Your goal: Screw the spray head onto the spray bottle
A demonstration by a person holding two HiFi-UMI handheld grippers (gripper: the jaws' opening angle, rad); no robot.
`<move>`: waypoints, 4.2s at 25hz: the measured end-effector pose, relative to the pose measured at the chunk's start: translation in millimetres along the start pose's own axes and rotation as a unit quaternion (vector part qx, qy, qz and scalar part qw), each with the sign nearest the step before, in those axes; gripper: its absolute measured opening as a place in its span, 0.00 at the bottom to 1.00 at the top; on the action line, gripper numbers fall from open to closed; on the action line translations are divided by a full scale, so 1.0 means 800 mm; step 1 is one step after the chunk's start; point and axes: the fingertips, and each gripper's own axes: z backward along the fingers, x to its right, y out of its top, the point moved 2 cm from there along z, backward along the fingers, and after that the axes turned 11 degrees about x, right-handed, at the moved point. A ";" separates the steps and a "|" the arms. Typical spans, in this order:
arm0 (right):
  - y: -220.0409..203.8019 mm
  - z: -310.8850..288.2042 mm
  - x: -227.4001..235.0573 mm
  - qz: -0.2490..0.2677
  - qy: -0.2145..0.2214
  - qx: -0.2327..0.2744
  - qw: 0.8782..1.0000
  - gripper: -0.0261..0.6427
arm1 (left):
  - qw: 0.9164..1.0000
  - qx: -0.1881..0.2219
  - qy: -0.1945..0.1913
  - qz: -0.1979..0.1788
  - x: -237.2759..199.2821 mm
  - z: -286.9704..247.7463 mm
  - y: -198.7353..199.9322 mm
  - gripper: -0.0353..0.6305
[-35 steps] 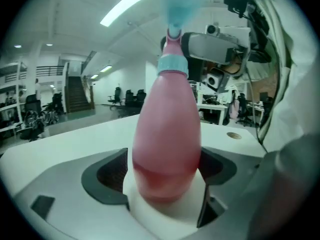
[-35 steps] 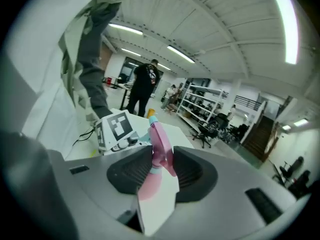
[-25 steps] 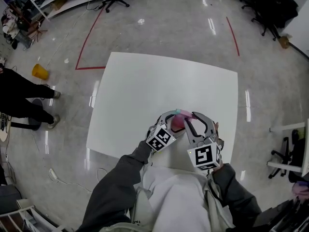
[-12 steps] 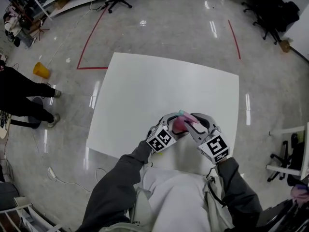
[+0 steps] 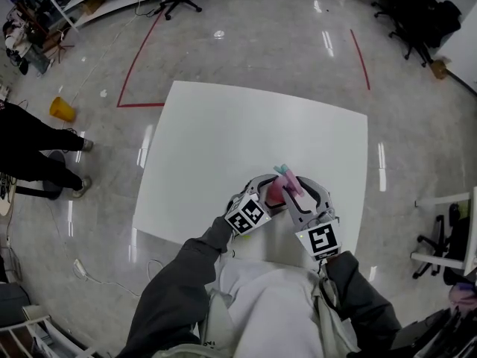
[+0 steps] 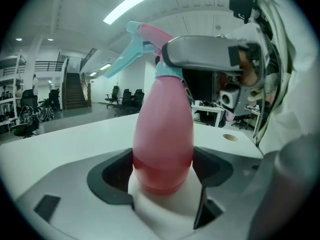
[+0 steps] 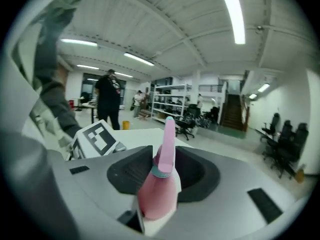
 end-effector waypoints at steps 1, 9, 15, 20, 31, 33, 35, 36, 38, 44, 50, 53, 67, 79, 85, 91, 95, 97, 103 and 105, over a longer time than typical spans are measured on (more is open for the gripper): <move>-0.001 0.002 -0.003 0.013 0.033 0.008 0.999 0.21 | 1.000 0.000 -0.010 -0.003 0.002 0.001 0.000 0.63; -0.003 0.001 0.012 -0.056 -0.019 0.018 0.998 0.21 | 1.000 0.003 0.001 0.000 0.002 0.002 0.003 0.63; -0.003 -0.010 0.006 -0.071 -0.192 -0.015 0.979 0.21 | 0.999 0.002 0.040 0.009 -0.007 0.000 0.005 0.63; 0.017 0.019 0.007 -0.057 -0.030 0.074 0.995 0.26 | 1.000 -0.002 -0.002 -0.001 0.005 0.002 0.001 0.63; 0.004 0.030 -0.066 -0.081 0.129 0.006 0.988 0.29 | 1.000 -0.002 -0.019 -0.007 0.007 0.004 0.000 0.63; 0.010 0.021 -0.084 -0.055 0.151 0.013 0.987 0.29 | 1.000 -0.003 -0.020 -0.007 0.004 0.006 0.001 0.63; 0.014 0.027 -0.081 -0.035 0.155 0.033 0.987 0.29 | 1.000 -0.009 -0.023 -0.006 0.003 0.007 -0.001 0.63; 0.015 0.035 -0.074 -0.032 0.149 0.044 0.987 0.29 | 1.000 -0.008 -0.025 -0.007 0.005 0.006 -0.001 0.63; 0.017 0.053 -0.048 -0.035 0.115 0.055 0.991 0.28 | 0.999 -0.005 -0.031 -0.008 0.006 0.005 -0.003 0.63; 0.014 0.048 0.032 -0.006 0.142 0.004 0.990 0.53 | 0.995 -0.009 -0.097 -0.027 0.016 0.013 -0.006 0.63; 0.017 0.022 0.007 0.094 0.280 -0.058 0.954 0.56 | 0.992 -0.025 -0.124 -0.025 0.027 0.011 0.003 0.63; 0.015 0.022 0.016 0.049 0.270 -0.045 0.961 0.55 | 0.993 -0.019 -0.113 -0.026 0.024 0.007 -0.005 0.63; 0.025 0.043 -0.039 -0.108 0.136 -0.011 0.985 0.13 | 0.998 -0.011 -0.061 0.004 0.008 0.011 0.013 0.63; -0.008 0.084 -0.006 -0.023 0.219 -0.088 0.971 0.16 | 0.995 -0.012 -0.100 -0.021 0.022 0.006 -0.001 0.63; -0.007 0.044 -0.062 -0.037 0.250 -0.066 0.965 0.04 | 0.996 -0.020 -0.089 -0.009 0.016 0.009 0.006 0.63; 0.010 0.066 -0.013 -0.074 0.161 0.002 0.984 0.39 | 0.994 -0.021 -0.108 -0.021 0.021 0.013 -0.004 0.63; 0.018 0.041 -0.004 0.076 0.205 -0.025 0.975 0.52 | 0.991 -0.019 -0.132 -0.028 0.024 0.016 -0.001 0.63; 0.021 0.030 -0.010 0.122 0.249 -0.041 0.960 0.52 | 0.990 -0.026 -0.137 -0.025 0.027 0.015 0.001 0.63; 0.018 0.017 -0.017 0.126 0.333 -0.065 0.932 0.52 | 0.986 -0.037 -0.158 -0.026 0.030 0.017 0.005 0.63; 0.014 0.016 -0.019 0.107 0.367 -0.086 0.920 0.52 | 0.985 -0.039 -0.168 -0.029 0.032 0.016 0.007 0.63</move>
